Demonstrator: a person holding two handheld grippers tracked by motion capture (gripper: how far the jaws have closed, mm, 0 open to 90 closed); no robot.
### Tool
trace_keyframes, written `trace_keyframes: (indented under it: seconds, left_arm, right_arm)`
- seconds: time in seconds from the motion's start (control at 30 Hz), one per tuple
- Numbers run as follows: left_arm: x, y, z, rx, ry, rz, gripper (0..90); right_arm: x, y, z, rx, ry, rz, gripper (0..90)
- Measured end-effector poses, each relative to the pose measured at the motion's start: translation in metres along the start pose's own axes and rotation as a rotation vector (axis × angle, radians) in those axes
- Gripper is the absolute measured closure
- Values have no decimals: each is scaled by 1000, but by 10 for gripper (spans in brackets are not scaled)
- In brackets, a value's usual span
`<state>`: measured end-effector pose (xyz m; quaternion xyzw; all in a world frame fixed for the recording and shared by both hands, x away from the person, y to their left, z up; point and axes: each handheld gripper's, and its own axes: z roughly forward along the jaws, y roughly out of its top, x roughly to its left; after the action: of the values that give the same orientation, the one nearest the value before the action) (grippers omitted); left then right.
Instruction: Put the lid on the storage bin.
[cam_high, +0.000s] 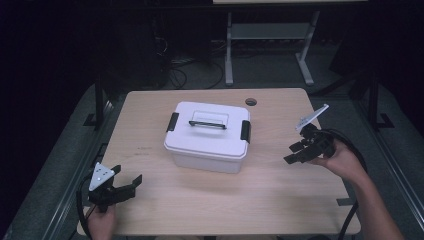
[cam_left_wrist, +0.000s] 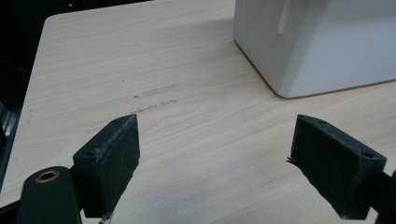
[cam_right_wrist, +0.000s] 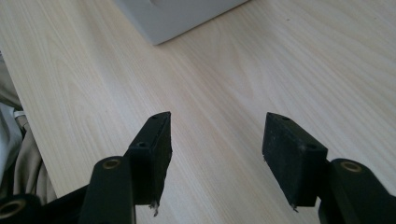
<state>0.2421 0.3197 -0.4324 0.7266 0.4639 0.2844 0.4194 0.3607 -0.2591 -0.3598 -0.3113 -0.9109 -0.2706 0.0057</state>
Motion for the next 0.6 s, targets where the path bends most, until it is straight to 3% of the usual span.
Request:
trace_keyframes:
  seconds: [0.6]
  left_arm:
    - [-2,0,1,3,-3,5,149]
  right_arm:
    - [-1,-22,9,-2,13,28,408]
